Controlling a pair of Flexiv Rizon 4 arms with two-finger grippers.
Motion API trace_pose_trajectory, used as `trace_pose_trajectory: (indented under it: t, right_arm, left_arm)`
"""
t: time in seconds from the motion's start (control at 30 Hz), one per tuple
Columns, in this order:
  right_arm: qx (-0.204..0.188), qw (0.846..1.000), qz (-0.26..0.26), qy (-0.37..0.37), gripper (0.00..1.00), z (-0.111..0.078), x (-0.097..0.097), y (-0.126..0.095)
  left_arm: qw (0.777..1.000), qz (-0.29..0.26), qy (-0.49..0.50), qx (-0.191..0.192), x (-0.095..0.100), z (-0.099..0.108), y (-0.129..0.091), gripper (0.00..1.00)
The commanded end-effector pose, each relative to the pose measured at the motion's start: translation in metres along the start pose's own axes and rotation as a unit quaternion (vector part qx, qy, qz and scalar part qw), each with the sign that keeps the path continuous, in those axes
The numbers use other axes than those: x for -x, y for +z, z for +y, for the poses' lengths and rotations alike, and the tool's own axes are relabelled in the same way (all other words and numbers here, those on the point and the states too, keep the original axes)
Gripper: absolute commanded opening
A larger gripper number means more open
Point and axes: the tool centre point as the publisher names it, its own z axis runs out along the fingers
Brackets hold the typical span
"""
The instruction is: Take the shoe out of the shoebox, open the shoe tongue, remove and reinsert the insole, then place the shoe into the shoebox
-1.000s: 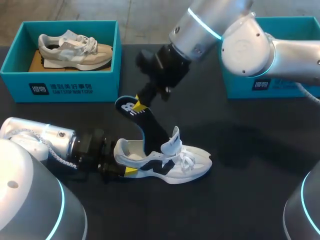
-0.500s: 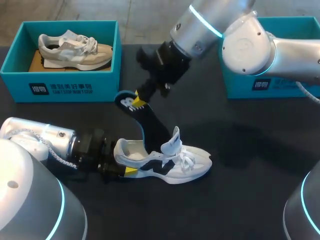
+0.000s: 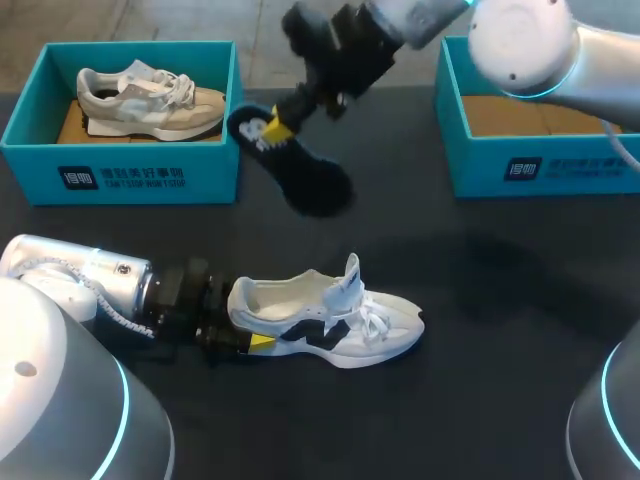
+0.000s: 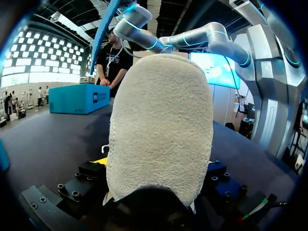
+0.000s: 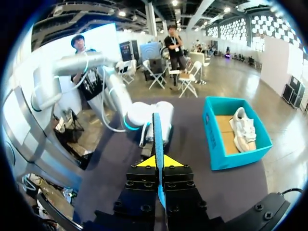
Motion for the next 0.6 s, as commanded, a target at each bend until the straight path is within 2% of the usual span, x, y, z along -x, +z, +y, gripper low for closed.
trace_pose_trajectory:
  t: [0.03, 0.27, 0.4, 0.43, 0.6]
  right_arm:
    - [0.046, 0.999, -0.024, 0.009, 0.0, -0.01, -0.013, -0.028]
    - [0.118, 0.991, -0.034, 0.059, 0.0, -0.002, -0.017, -0.066]
    - [0.159, 0.985, -0.007, 0.071, 0.0, 0.008, -0.022, -0.09]
    - [0.151, 0.986, -0.012, 0.072, 0.0, 0.014, -0.025, -0.097]
    - [0.151, 0.986, -0.012, 0.072, 0.0, 0.014, -0.025, -0.097]
  left_arm:
    - [1.0, 0.0, 0.0, 0.0, 0.001, 0.003, 0.001, 0.0]
    - [1.0, 0.0, 0.0, 0.0, 0.001, 0.003, 0.001, 0.0]
    - [1.0, 0.0, 0.0, 0.0, 0.001, 0.003, 0.001, 0.0]
    - [1.0, 0.0, 0.0, 0.0, 0.001, 0.003, 0.001, 0.0]
    - [1.0, 0.0, 0.0, 0.0, 0.001, 0.003, 0.001, 0.0]
